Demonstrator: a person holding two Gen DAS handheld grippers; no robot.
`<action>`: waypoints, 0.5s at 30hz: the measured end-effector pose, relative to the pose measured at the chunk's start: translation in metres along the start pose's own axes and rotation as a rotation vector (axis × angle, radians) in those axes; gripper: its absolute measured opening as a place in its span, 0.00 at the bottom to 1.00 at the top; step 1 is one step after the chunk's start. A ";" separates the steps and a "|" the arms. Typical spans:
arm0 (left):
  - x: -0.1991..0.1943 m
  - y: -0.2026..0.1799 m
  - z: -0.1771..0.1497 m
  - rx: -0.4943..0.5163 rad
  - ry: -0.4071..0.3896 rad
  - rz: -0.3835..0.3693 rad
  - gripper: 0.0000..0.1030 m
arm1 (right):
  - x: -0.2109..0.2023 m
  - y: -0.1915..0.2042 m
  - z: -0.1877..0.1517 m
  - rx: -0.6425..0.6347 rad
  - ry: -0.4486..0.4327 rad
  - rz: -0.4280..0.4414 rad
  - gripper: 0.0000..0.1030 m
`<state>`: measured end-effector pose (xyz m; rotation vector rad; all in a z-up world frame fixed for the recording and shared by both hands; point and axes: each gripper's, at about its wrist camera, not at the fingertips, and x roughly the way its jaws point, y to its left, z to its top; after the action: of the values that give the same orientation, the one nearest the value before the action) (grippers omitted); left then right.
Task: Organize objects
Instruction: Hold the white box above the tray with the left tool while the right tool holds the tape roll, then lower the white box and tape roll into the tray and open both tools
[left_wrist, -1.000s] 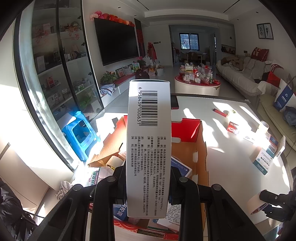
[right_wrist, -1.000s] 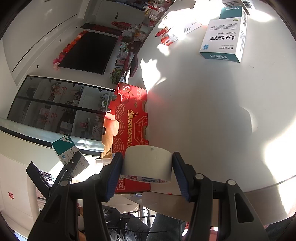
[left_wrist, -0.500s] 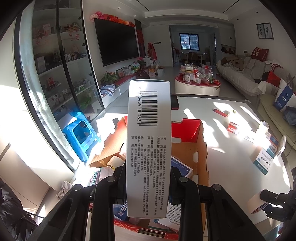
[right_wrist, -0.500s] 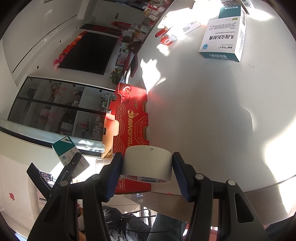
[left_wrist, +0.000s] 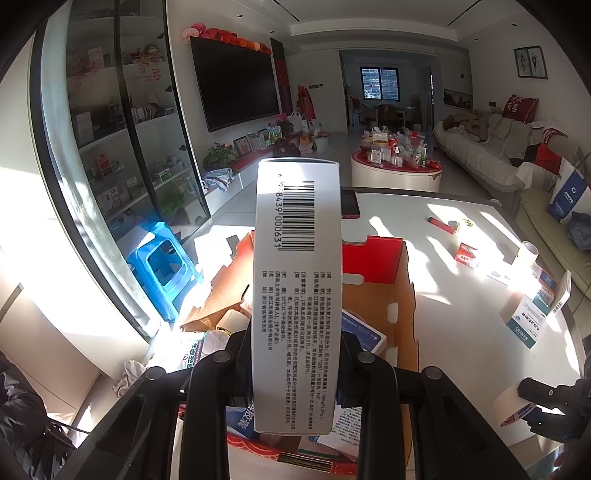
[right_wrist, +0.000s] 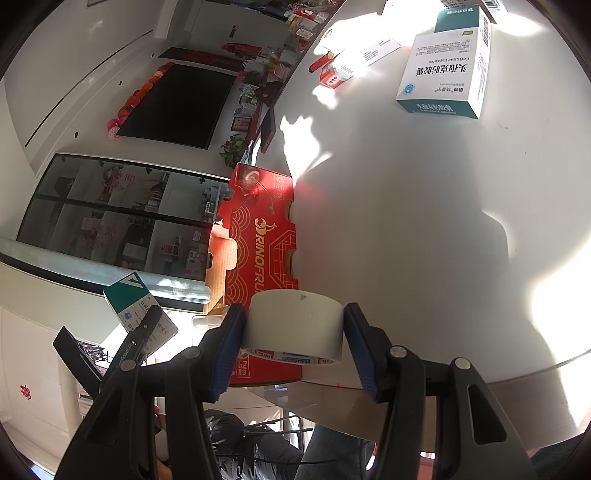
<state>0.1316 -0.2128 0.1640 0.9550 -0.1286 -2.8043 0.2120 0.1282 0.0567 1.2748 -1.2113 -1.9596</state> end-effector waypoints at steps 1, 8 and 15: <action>0.000 0.000 0.000 0.001 0.000 0.001 0.30 | -0.001 0.000 0.000 0.000 -0.001 0.000 0.53; 0.001 0.001 0.000 -0.003 0.000 0.003 0.30 | 0.005 0.012 0.005 -0.014 0.005 0.032 0.53; 0.009 0.006 0.010 -0.020 0.010 -0.026 0.30 | 0.029 0.070 0.025 -0.133 0.026 0.112 0.53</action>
<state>0.1190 -0.2203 0.1673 0.9730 -0.0874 -2.8186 0.1733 0.0825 0.1096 1.1378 -1.0967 -1.9031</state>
